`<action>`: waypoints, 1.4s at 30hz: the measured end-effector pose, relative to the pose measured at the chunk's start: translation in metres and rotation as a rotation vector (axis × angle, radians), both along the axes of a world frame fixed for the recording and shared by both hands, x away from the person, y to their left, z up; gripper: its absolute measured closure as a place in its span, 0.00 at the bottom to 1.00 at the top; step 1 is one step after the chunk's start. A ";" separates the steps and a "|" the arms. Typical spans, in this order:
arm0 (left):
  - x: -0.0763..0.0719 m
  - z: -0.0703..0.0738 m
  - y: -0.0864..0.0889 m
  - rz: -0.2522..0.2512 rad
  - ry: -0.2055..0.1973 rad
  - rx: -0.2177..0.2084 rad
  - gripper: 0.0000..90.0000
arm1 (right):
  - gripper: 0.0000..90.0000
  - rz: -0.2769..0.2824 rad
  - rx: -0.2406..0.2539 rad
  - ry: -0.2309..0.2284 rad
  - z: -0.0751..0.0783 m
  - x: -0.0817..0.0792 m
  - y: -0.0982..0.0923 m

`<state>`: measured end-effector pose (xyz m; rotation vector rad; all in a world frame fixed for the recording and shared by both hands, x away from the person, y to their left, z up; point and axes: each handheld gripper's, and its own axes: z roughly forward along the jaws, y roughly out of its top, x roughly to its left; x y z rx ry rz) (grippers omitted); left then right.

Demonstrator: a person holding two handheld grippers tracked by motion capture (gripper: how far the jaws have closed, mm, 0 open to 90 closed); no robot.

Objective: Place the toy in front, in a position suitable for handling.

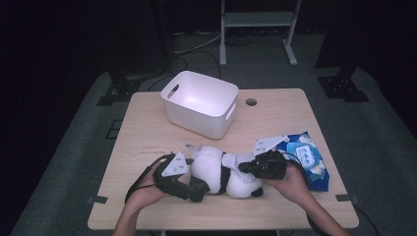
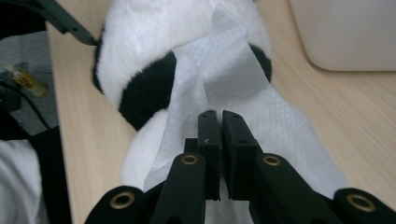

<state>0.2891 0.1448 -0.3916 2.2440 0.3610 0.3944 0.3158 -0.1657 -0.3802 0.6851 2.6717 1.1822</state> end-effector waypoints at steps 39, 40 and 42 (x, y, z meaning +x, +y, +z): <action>-0.006 -0.006 -0.027 -0.079 0.070 0.046 0.51 | 0.94 0.150 0.113 -0.015 0.011 -0.022 0.035; -0.006 -0.006 -0.027 -0.076 0.071 0.045 0.51 | 0.94 0.145 0.105 -0.016 0.010 -0.023 0.032; -0.006 -0.007 -0.027 -0.070 0.072 0.040 0.51 | 0.94 0.135 0.090 -0.018 0.008 -0.025 0.028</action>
